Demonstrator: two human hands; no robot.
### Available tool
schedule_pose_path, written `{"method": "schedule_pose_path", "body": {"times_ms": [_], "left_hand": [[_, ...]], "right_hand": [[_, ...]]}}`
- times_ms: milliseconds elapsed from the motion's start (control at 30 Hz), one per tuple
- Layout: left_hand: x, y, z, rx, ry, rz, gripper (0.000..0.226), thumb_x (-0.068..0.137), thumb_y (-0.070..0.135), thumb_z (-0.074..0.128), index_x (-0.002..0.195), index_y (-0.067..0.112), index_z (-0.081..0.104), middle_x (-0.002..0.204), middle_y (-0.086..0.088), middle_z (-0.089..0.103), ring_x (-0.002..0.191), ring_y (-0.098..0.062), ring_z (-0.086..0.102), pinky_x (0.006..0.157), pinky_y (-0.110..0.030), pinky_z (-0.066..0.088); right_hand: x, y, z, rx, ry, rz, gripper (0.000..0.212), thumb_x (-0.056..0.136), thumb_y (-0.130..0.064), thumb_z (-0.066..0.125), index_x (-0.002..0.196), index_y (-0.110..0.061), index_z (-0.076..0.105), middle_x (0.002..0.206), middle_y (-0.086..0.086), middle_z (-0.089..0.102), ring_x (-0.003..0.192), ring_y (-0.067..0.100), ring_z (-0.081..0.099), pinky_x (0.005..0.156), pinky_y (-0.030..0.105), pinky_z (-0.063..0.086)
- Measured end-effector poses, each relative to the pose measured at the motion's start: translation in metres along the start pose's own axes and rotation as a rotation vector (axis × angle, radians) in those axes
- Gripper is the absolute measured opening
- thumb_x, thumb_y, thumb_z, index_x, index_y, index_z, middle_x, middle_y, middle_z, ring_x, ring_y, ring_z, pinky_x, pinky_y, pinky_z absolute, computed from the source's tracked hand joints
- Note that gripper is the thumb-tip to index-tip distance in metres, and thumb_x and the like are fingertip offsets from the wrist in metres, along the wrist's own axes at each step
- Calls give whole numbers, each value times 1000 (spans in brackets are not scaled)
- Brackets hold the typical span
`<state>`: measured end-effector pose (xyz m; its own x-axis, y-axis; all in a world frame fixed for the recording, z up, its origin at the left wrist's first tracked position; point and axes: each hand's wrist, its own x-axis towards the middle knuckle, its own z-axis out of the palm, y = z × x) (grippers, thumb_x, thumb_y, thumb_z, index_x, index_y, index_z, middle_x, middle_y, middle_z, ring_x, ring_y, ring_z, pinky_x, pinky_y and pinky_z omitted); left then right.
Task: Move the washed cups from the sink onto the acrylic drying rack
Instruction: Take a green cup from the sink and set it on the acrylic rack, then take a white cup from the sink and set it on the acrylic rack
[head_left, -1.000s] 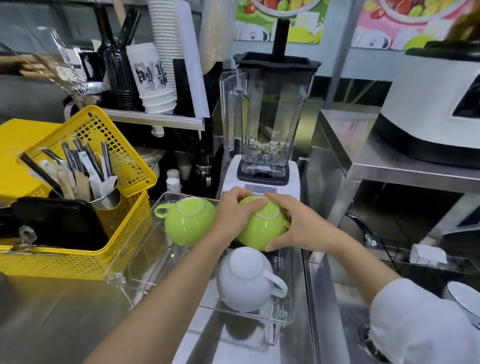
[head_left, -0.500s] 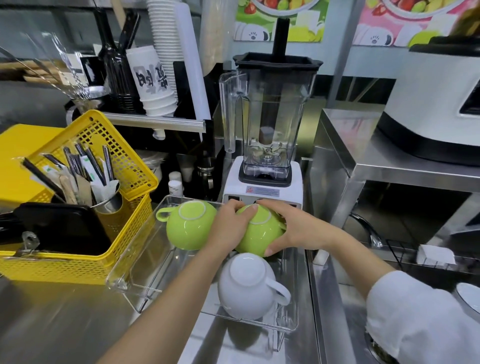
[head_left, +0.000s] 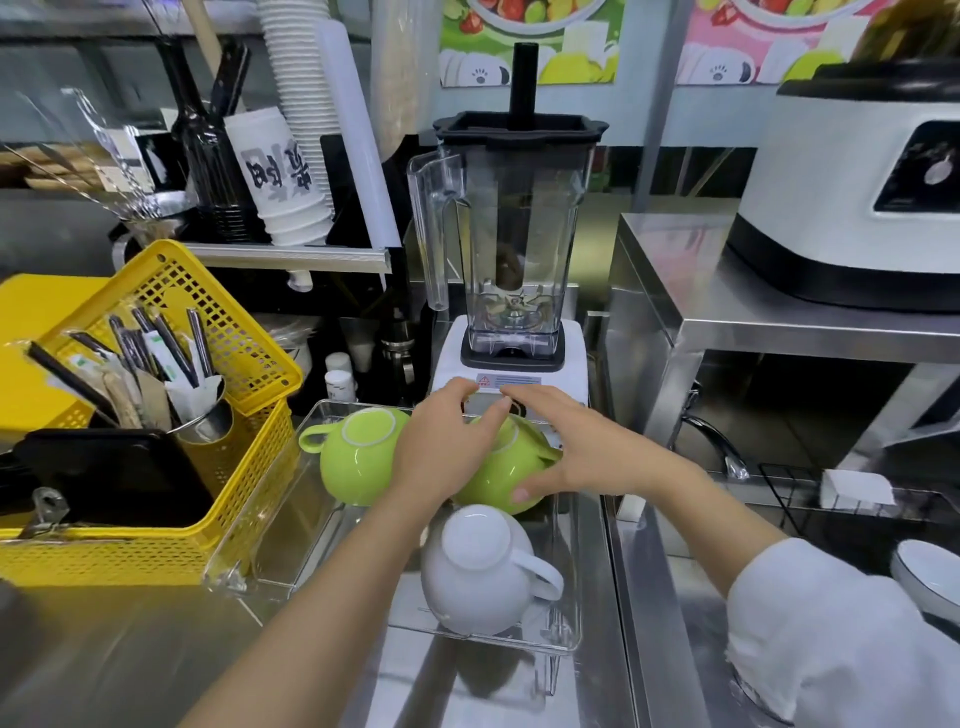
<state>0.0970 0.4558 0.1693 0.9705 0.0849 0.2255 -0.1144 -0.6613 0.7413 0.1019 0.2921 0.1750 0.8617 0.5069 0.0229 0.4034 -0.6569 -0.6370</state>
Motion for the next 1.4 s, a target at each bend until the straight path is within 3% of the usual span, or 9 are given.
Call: {"method": "schedule_pose_path", "body": {"times_ms": [200,600,667,800,900,1100,1200,1333,1400], "left_hand": [[-6,36,3,146,-5,137,50,84,48,53,126,21,50,132,1,56,121,-20,50,95,-37,42],[-26,127,90,261,-258,396,53,85,50,50,130,22,45,133,-1,52,123,-21,46,97,-36,39],[-41,186,168,273,-354,411,53,85,50,49,130,22,45,131,1,53,121,-20,46,94,-35,40],[-46,184,200,279,-424,391,53,85,49,51,129,20,46,133,-3,53,122,-22,47,97,-36,42],[-53,203,265,311,-546,372,53,86,46,51,130,17,45,136,-6,51,126,-24,44,101,-35,39],[-78,222,381,-9,-787,49,55,86,35,59,132,10,42,140,-10,47,126,-22,45,95,-27,36],[-91,222,421,-207,-859,-236,66,89,38,55,142,12,26,150,-7,32,134,-24,35,103,-30,30],[-98,206,454,-386,-924,-553,94,73,65,54,146,24,11,155,-5,23,138,-28,29,113,-46,24],[-99,203,458,-466,-905,-616,82,80,60,51,146,28,15,152,-4,30,132,-26,37,106,-43,32]], "right_hand": [[-30,17,-26,42,155,47,89,69,-44,73,140,-39,20,146,-9,31,129,7,36,109,34,32],[-126,102,-71,73,282,235,90,65,-51,74,140,-38,25,146,-8,34,132,6,33,112,35,30],[-191,163,-109,130,345,338,88,66,-49,73,139,-38,25,147,-8,32,134,7,31,112,34,29],[-214,193,-109,163,372,389,84,70,-44,73,139,-39,25,137,-15,34,127,4,34,101,25,29],[-254,247,-119,157,427,499,86,71,-46,72,140,-34,24,147,-8,30,131,9,31,105,30,30],[-309,331,-98,197,434,701,92,71,-43,72,142,-15,22,145,3,34,133,21,32,107,35,32],[-318,346,-84,458,440,704,73,67,-36,77,126,-17,39,124,-3,51,113,16,50,94,30,46],[-322,366,-68,816,463,799,110,49,-49,78,139,-13,25,135,2,48,124,20,45,105,37,38],[-320,366,-69,938,472,837,101,53,-48,77,138,-18,30,136,1,48,124,20,45,106,38,34]]}}
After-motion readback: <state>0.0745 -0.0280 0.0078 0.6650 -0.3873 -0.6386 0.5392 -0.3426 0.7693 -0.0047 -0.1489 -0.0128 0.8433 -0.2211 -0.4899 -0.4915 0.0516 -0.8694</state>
